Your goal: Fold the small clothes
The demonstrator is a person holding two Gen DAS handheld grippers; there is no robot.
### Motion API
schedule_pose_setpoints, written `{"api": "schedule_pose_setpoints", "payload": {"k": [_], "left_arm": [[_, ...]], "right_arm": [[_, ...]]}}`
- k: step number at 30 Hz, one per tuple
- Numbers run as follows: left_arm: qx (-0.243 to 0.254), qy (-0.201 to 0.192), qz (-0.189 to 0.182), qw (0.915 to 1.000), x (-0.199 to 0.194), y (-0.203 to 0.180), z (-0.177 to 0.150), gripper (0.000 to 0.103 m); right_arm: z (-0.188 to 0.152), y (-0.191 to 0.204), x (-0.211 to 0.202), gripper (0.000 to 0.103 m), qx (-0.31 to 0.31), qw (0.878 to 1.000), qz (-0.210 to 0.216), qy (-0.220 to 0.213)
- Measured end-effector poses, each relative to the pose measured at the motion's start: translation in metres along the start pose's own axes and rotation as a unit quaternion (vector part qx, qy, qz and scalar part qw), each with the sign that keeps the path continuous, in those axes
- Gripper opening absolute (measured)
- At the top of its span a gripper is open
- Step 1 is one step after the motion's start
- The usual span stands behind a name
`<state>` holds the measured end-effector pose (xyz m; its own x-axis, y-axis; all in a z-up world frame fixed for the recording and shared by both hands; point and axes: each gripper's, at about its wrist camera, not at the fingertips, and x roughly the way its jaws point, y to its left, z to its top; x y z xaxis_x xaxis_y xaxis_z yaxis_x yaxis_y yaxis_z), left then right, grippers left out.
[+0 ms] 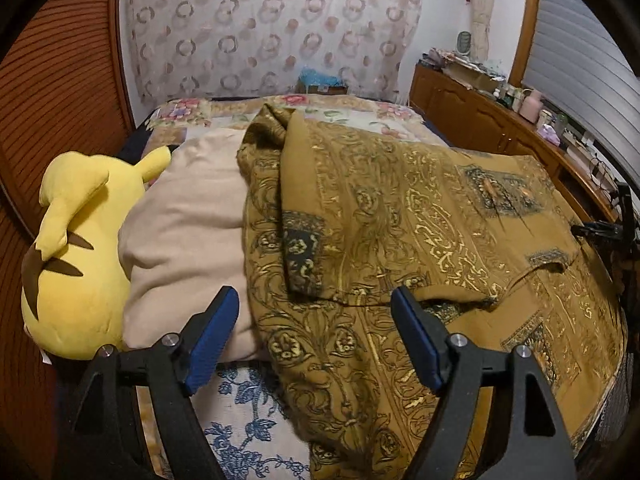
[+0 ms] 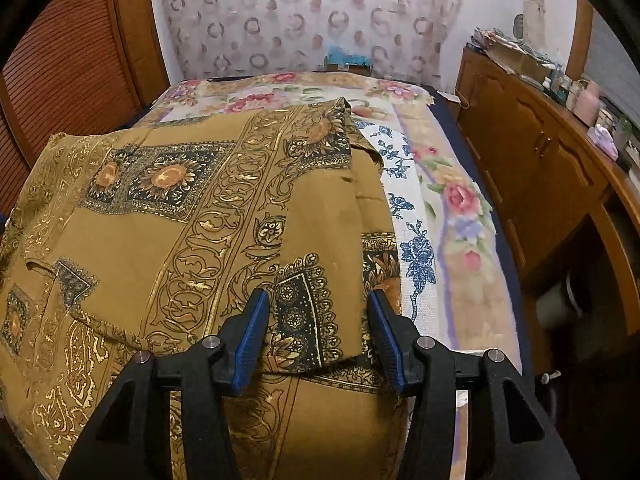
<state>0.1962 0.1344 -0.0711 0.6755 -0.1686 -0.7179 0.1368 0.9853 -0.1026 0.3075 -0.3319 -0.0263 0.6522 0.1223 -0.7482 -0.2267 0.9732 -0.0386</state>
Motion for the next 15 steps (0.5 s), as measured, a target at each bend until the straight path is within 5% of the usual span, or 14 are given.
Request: {"api": "schedule_pose_setpoints", "payload": {"k": [15], "left_arm": [[0.004,0.025,0.002,0.9997,0.027,-0.008,0.017,0.038]], "right_arm": [[-0.028,-0.003,0.015,0.051,-0.001,1.000,0.005,-0.021]]}}
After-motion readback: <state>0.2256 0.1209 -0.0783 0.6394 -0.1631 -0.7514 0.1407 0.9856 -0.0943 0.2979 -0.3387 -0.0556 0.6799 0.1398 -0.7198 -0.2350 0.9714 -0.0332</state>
